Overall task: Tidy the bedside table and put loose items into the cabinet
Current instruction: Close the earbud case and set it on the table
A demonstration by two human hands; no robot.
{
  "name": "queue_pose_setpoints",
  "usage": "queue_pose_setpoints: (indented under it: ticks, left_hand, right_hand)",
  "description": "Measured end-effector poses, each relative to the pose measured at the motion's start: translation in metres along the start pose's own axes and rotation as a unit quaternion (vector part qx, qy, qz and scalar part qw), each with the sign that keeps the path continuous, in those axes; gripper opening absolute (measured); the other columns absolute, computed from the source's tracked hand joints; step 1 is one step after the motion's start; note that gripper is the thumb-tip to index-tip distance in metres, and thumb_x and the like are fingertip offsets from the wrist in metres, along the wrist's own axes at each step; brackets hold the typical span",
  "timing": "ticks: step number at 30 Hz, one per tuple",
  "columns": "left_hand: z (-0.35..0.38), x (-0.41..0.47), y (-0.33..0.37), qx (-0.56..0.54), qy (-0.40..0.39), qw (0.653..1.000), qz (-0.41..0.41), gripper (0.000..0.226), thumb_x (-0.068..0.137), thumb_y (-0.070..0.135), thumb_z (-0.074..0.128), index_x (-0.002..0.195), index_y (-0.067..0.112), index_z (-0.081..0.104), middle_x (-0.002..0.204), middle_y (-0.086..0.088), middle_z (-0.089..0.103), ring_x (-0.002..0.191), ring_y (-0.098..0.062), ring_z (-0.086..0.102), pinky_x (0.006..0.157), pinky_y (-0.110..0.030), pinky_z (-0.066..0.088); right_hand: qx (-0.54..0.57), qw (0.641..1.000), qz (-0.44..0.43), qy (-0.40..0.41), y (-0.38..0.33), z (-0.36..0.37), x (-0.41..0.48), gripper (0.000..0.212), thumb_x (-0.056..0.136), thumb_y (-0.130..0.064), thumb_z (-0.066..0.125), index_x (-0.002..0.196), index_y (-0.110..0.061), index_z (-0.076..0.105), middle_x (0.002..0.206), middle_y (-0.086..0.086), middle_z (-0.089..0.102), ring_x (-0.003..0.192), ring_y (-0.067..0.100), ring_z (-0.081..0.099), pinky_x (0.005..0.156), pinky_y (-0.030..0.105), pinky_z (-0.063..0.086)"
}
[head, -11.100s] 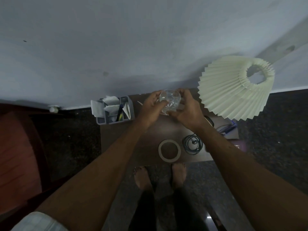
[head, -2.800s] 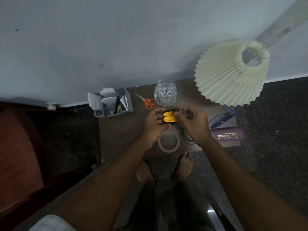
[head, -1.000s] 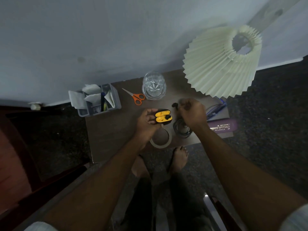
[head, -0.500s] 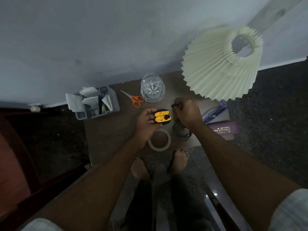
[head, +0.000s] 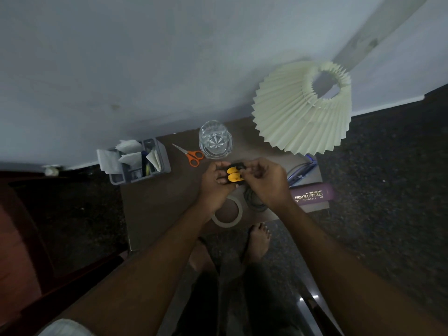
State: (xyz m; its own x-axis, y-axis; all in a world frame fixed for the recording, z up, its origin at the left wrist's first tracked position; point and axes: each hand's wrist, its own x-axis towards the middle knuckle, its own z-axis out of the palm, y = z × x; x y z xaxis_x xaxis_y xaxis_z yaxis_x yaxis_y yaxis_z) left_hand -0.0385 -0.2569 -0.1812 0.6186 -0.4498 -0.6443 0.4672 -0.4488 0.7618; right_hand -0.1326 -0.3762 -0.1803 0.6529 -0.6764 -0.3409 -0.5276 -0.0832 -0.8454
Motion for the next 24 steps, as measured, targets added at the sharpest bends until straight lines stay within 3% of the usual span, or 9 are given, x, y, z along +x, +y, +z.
queue_pose_setpoints:
  ticks: [5, 9, 12, 15, 18, 24]
  left_hand:
    - [0.007, -0.003, 0.002, -0.005, -0.01, 1.0, 0.01, 0.056, 0.075, -0.02, 0.07, 0.124, 0.0, 0.054, 0.102, -0.017, 0.066, 0.087, -0.022, 0.063, 0.077, -0.028, 0.053]
    - [0.011, -0.004, 0.001, -0.014, -0.011, 1.0, 0.018, 0.051, 0.074, -0.019, 0.071, 0.114, 0.009, 0.056, 0.101, -0.016, 0.068, 0.088, -0.026, 0.062, 0.082, -0.038, 0.052]
    - [0.012, -0.005, -0.001, -0.012, -0.014, 0.999, 0.026, 0.051, 0.074, -0.019, 0.07, 0.105, 0.018, 0.057, 0.097, -0.011, 0.069, 0.087, -0.027, 0.063, 0.077, -0.035, 0.053]
    - [0.013, -0.006, -0.003, -0.009, -0.013, 0.999, 0.031, 0.049, 0.074, -0.02, 0.069, 0.112, 0.009, 0.057, 0.098, -0.012, 0.068, 0.087, -0.026, 0.064, 0.078, -0.037, 0.053]
    - [0.014, -0.007, -0.006, -0.002, -0.011, 0.999, 0.036, 0.05, 0.075, -0.02, 0.067, 0.119, 0.0, 0.055, 0.101, -0.015, 0.068, 0.086, -0.023, 0.066, 0.08, -0.036, 0.054]
    - [0.013, -0.009, -0.007, 0.003, -0.019, 0.999, 0.031, 0.051, 0.076, -0.021, 0.065, 0.12, 0.001, 0.054, 0.102, -0.014, 0.066, 0.079, -0.011, 0.066, 0.073, -0.021, 0.055]
  right_hand:
    - [-0.012, 1.0, -0.023, 0.017, -0.003, -0.004, -0.011, 0.013, 0.083, -0.012, 0.08, 0.095, -0.013, 0.077, 0.075, -0.01, 0.07, 0.064, -0.002, 0.064, 0.065, 0.018, 0.054]
    - [-0.038, 0.999, -0.029, 0.021, -0.005, -0.004, -0.015, 0.01, 0.082, -0.017, 0.081, 0.092, -0.019, 0.077, 0.072, -0.014, 0.07, 0.061, -0.004, 0.062, 0.061, 0.011, 0.048]
    - [-0.083, 0.994, -0.062, 0.025, -0.007, -0.005, -0.018, 0.01, 0.079, -0.018, 0.082, 0.087, -0.018, 0.076, 0.076, -0.012, 0.072, 0.063, 0.002, 0.064, 0.063, 0.019, 0.052]
    - [-0.136, 0.987, -0.085, 0.015, -0.007, -0.005, -0.02, 0.012, 0.078, -0.017, 0.08, 0.088, -0.011, 0.076, 0.083, 0.0, 0.075, 0.071, 0.015, 0.068, 0.069, 0.033, 0.056]
    - [-0.17, 0.979, -0.108, 0.012, -0.007, -0.004, -0.023, 0.015, 0.078, -0.015, 0.079, 0.092, -0.009, 0.076, 0.09, 0.005, 0.074, 0.079, 0.022, 0.068, 0.073, 0.034, 0.055]
    - [-0.207, 0.97, -0.127, 0.005, -0.007, -0.003, -0.026, 0.014, 0.078, -0.011, 0.078, 0.087, -0.003, 0.071, 0.088, 0.012, 0.067, 0.08, 0.026, 0.063, 0.069, 0.032, 0.047]
